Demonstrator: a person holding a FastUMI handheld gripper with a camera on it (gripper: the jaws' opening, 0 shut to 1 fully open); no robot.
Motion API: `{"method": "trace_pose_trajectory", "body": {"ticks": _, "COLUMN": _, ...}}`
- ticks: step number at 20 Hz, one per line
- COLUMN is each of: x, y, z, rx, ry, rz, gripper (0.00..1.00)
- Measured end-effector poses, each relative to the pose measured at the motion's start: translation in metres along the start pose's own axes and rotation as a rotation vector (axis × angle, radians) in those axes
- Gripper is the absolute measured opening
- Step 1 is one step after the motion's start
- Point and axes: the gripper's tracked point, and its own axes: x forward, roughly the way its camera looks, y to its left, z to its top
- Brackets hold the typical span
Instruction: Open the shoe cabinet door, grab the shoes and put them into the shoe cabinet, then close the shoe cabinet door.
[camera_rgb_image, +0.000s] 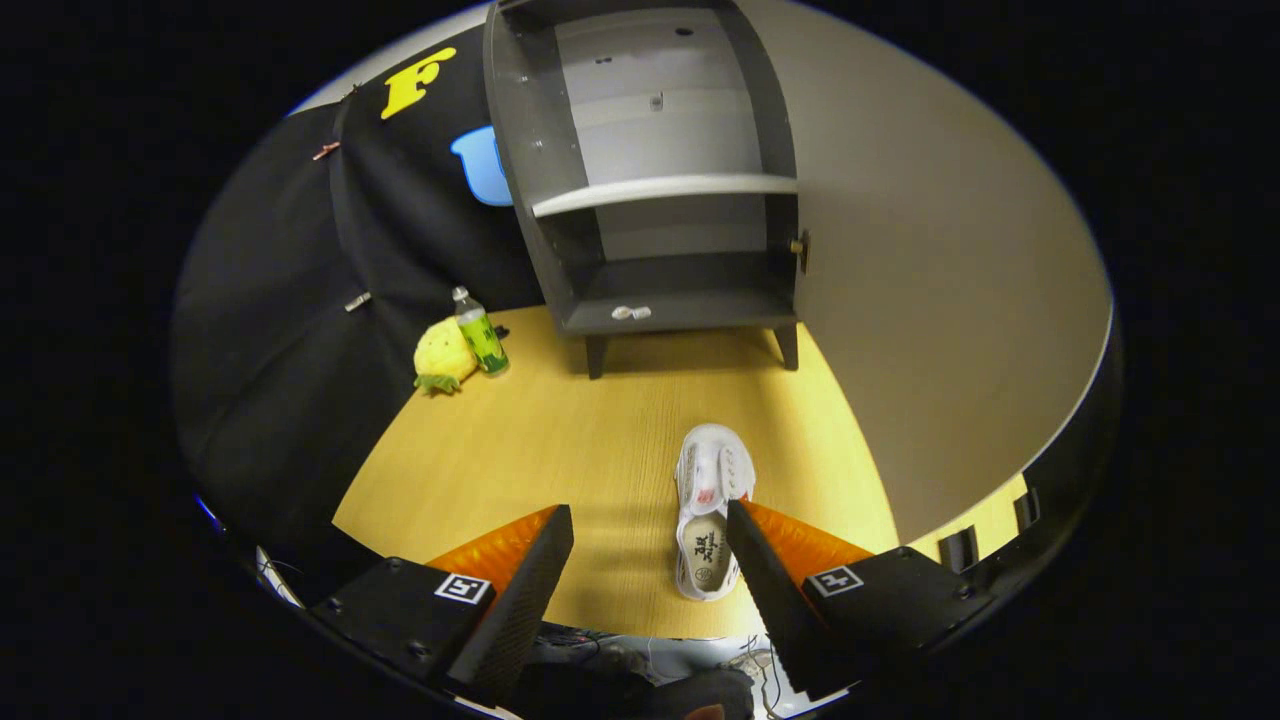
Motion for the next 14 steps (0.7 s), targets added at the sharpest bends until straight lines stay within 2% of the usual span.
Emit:
{"method": "trace_pose_trajectory", "body": {"ticks": 6, "x": 0.070, "y": -0.008, "z": -0.054, "rx": 0.038, "ry": 0.089, "rz": -0.018, "gripper": 0.97}}
{"method": "trace_pose_trajectory", "body": {"ticks": 8, "x": 0.088, "y": -0.011, "z": -0.066, "rx": 0.033, "ry": 0.103, "rz": -0.031, "gripper": 0.89}}
{"method": "trace_pose_trajectory", "body": {"ticks": 11, "x": 0.114, "y": -0.019, "z": -0.076, "rx": 0.036, "ry": 0.094, "rz": -0.069, "gripper": 0.88}}
{"method": "trace_pose_trajectory", "body": {"ticks": 12, "x": 0.122, "y": -0.022, "z": -0.076, "rx": 0.044, "ry": 0.076, "rz": -0.084, "gripper": 0.84}}
{"method": "trace_pose_trajectory", "body": {"ticks": 13, "x": 0.129, "y": -0.022, "z": -0.076, "rx": 0.049, "ry": 0.056, "rz": -0.097, "gripper": 0.75}}
{"method": "trace_pose_trajectory", "body": {"ticks": 14, "x": 0.134, "y": -0.022, "z": -0.074, "rx": 0.045, "ry": 0.038, "rz": -0.102, "gripper": 0.72}}
